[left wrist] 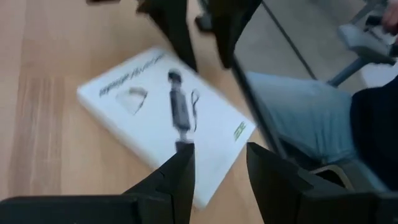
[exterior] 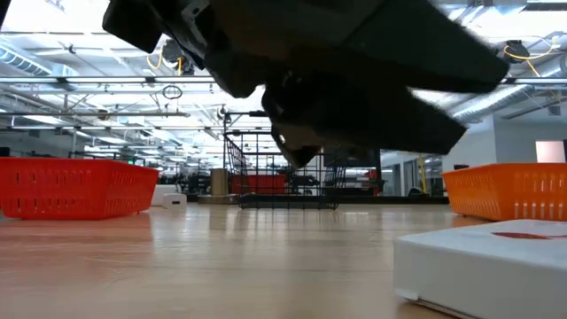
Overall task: Pick and place items into bin
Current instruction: Put the card reader box into the orange bin
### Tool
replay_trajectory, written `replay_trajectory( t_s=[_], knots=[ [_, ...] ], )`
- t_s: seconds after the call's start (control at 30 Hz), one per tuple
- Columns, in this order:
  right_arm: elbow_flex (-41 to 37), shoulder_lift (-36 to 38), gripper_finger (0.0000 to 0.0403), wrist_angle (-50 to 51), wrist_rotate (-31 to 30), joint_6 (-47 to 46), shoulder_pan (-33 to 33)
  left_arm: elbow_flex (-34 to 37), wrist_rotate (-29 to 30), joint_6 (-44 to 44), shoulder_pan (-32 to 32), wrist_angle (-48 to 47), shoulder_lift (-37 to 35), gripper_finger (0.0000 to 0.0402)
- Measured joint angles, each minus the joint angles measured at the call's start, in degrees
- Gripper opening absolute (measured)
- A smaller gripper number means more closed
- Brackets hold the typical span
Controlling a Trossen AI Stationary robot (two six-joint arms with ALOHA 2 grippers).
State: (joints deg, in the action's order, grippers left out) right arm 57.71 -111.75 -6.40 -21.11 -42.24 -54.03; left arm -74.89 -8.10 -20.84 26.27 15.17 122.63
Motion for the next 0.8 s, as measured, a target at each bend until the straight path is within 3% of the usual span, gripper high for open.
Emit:
replay_trajectory(
  t_s=[0.8],
  knots=[
    [-0.02,-0.1,0.0168,0.72,-0.97,3.85,11.78,-0.04,1.33,-7.0,-2.55,-15.39,-0.38,0.0147]
  ],
)
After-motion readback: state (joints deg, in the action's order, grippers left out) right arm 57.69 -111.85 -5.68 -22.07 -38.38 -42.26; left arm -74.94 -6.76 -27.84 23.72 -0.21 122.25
